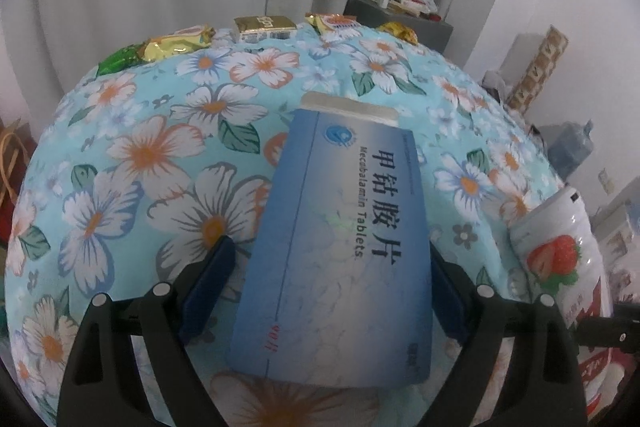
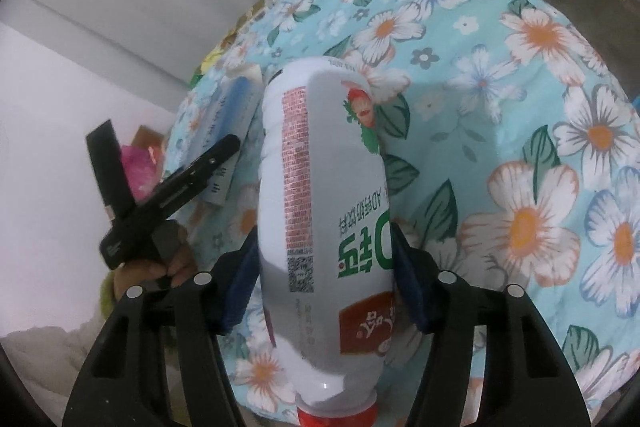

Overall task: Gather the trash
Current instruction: 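Lift the white bottle and blue medicine box off the bed, then carry the blue box with the left tool while the right tool carries the white bottle toward the wastebasket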

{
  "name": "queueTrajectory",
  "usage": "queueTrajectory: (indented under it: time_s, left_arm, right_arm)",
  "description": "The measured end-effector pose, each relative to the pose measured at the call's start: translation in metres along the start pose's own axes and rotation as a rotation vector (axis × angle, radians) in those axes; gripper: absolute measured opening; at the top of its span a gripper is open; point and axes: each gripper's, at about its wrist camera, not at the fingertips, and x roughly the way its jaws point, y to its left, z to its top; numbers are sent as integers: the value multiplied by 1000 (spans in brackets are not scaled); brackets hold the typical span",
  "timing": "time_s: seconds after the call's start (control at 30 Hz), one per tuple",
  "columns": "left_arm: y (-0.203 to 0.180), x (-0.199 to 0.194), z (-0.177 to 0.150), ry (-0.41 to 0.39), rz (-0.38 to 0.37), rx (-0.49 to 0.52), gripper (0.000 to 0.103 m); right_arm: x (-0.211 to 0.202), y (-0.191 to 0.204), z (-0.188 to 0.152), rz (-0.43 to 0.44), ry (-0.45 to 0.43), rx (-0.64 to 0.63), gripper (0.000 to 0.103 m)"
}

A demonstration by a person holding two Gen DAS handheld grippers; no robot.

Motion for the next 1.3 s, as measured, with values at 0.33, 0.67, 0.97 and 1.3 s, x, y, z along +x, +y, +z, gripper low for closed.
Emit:
queueTrajectory:
  time_s: [0.33, 0.67, 0.97, 1.3]
  left_arm:
    - [-2, -6, -1, -18, -33, 29, 71]
    - [-27, -56, 17, -84, -197, 41, 71]
    - [-192, -63, 68, -71, -471, 301, 71]
    - [-484, 86, 59, 296, -548, 653, 71]
  right_arm:
    - [-1, 7, -6, -33, -57, 39, 55]
    - [-56, -11, -11, 75, -183, 128, 55]
    - [-179, -118, -30, 60, -482, 375, 55]
    - [-223, -337, -39, -69, -533, 775, 55]
